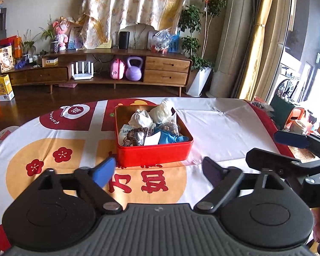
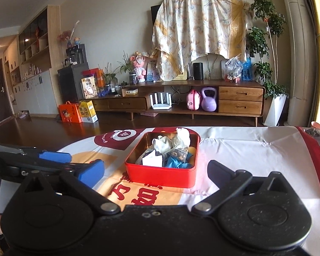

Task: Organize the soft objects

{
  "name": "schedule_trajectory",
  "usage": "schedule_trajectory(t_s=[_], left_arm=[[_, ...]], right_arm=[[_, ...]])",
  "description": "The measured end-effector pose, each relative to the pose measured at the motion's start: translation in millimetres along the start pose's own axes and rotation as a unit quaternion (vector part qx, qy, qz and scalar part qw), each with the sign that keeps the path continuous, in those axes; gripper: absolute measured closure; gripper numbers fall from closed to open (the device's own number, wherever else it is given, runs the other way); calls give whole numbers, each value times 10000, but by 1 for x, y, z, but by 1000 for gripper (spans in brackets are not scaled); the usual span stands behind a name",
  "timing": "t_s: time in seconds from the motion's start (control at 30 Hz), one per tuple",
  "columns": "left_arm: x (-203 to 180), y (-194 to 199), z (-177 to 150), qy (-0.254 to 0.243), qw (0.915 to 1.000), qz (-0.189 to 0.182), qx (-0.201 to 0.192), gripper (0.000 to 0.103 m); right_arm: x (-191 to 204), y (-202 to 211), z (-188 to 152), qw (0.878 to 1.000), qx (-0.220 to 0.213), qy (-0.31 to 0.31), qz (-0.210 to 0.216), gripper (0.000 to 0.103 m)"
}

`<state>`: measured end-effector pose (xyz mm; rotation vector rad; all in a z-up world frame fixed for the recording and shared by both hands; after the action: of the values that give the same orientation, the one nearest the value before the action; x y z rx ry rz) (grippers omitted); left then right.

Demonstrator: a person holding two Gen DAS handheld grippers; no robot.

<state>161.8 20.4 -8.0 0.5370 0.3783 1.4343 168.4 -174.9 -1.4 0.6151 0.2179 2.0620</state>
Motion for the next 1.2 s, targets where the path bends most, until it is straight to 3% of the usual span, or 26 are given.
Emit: schedule_trajectory(t_s=[0.1,0.23,0.6,1.2], left_arm=[[-1,11,-3,132,9997,-67,-186,0],[-6,18,-5,25,9999,103,-103,0],[-14,43,-8,-61,9992,306,-253,0],[-21,56,-9,-36,9989,255,-396,0]], right_arm=[[0,8,-3,9999,-99,-28,-43,0],[-3,17,-5,9995,-249,-155,-131,0],[-7,23,-14,9992,-221,-194,-271,0],[-10,30,-11,9990,-280,-233,-268,0]])
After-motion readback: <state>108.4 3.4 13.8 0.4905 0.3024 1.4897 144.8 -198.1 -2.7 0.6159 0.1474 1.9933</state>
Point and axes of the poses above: each gripper's, at about its wrist camera, not at the fingertips, and y roughly against the way its jaws point, x to its left, z to its top, the point moved 3 cm from there along -y, roughly the way its jaws point, and after that the axes turned 15 degrees about -y, right-handed, at the moved point
